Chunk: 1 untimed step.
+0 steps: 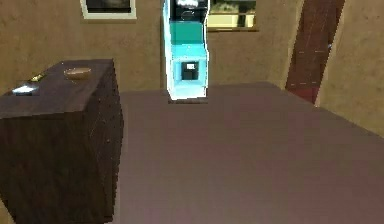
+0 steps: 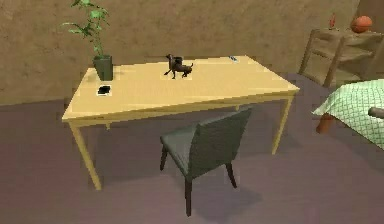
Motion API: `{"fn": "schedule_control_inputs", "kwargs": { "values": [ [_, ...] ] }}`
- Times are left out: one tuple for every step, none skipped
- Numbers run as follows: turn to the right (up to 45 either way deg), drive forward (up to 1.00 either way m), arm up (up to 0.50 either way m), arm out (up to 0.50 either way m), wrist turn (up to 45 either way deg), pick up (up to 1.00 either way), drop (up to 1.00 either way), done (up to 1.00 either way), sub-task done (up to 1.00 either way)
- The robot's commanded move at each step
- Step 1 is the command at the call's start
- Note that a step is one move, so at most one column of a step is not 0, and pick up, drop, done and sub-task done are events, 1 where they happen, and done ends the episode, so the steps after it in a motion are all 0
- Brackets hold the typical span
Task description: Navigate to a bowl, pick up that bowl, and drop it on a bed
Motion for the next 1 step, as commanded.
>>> {"fn": "schedule_control_inputs", "kwargs": {
  "values": [
    [0.0, 1.0, 0.0, 0.0, 0.0, 0.0, 0.0, 0.0, 0.0]
  ]
}}
